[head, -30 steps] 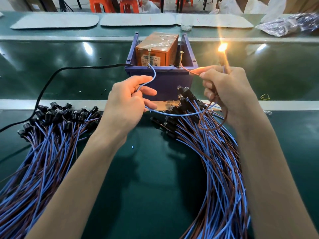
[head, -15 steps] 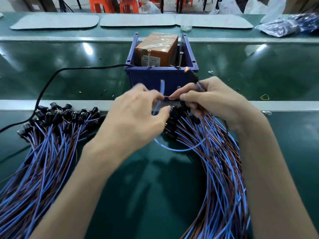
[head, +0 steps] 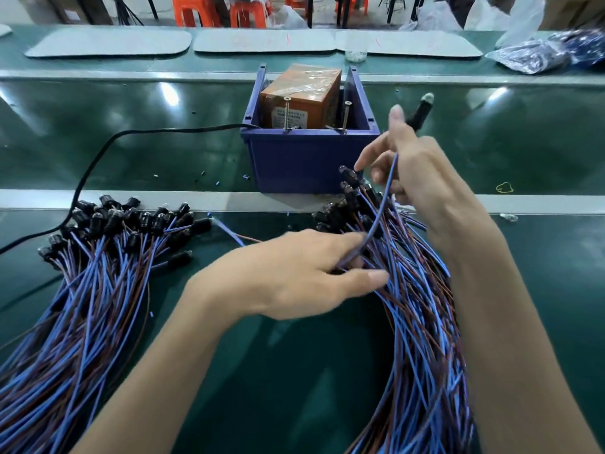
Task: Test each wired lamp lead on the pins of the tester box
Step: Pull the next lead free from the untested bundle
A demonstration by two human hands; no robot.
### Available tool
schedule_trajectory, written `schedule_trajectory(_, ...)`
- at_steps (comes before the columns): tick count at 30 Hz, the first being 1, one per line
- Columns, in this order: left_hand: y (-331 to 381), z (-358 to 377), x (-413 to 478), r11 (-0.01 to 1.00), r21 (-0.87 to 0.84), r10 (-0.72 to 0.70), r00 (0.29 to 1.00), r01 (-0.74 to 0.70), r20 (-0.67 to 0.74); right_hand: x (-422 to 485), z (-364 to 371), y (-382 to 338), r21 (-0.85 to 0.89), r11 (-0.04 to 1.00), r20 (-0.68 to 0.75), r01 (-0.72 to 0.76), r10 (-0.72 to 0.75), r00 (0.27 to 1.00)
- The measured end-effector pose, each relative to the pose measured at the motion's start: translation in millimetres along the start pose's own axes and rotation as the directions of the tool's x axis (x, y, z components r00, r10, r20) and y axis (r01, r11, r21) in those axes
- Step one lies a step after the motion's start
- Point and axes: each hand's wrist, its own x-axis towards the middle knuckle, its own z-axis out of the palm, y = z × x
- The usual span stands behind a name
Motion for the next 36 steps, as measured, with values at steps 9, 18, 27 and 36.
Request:
schedule_trajectory(9,8.0,2.1,-3.8,0.987,-0.063,0.155,0.966,-0.145,0.207,-2.3,-9.1,6.6,0.004,1.000,0.129,0.007,-0.008,0.992)
schedule_trajectory(18,26.3,2.7,-15.3,0.982,0.016,0.156,0.847,-0.191,0.509,-13.5,-16.8,7.5,-0.286,0.956,0.498,0.061,0.094,0.862)
schedule_trajectory(27,-108.6,-45.8,-33.2,0.622,0.230,-0.682,0.663,0.748,-0.310,-9.9,-14.3,5.7,-0.668,0.744,0.195,0.015,0.155,0.969)
schedule_trajectory(36,-109.8,-45.1,-31.4,0.696,0.216,-0.596,0.719,0.685,-0.357,-13.3,-6.5,-5.0,-0.432,0.873,0.156,0.227,-0.176,0.972)
